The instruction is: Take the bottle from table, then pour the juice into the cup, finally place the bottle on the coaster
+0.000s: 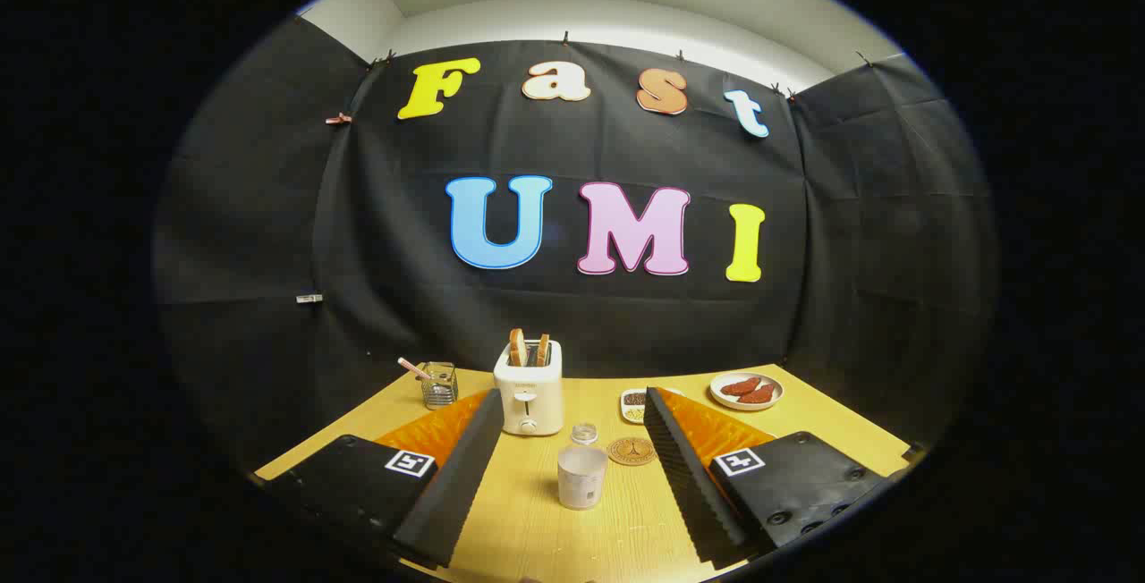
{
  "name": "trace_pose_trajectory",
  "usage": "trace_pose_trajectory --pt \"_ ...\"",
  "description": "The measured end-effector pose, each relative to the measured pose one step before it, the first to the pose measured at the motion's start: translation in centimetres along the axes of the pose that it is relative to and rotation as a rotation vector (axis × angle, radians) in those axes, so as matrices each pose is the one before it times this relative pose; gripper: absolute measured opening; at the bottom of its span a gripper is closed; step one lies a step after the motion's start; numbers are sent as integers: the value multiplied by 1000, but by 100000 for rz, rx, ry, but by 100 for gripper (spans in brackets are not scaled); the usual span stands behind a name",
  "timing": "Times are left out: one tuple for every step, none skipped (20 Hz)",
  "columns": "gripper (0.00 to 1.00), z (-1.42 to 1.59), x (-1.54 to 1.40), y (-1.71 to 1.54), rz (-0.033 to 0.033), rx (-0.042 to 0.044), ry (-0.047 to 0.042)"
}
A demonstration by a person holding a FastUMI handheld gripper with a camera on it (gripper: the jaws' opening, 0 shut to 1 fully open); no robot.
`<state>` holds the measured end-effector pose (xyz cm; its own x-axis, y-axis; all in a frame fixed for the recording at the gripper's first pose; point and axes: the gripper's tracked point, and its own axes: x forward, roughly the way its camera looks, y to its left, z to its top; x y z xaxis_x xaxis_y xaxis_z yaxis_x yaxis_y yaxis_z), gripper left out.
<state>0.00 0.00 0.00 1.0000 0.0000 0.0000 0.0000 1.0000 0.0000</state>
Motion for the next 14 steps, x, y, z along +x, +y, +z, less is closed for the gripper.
trace_pose_trajectory --pt "97 -177 247 -55 525 -451 290" --pt "97 -169 122 -76 130 -553 401" --pt "97 8 158 -10 -9 -246 344" --pt "97 -52 94 35 -6 953 361" --pt "97 -33 -55 -22 38 2114 -265" --pt "97 218 -59 -132 -40 1635 -820" --pt "97 146 -172 -192 -473 244 -579" --pt "97 268 -172 -237 -934 -1060 -639" --pt "97 150 -59 16 -973 -880 -309" --pt "97 -7 34 32 -370 -235 83" --pt "97 -107 4 176 -104 -5 180" --pt "97 -186 19 122 -183 -191 520" --pt "97 -113 67 80 -138 -419 563" --pt "97 -53 110 28 -173 -499 387"
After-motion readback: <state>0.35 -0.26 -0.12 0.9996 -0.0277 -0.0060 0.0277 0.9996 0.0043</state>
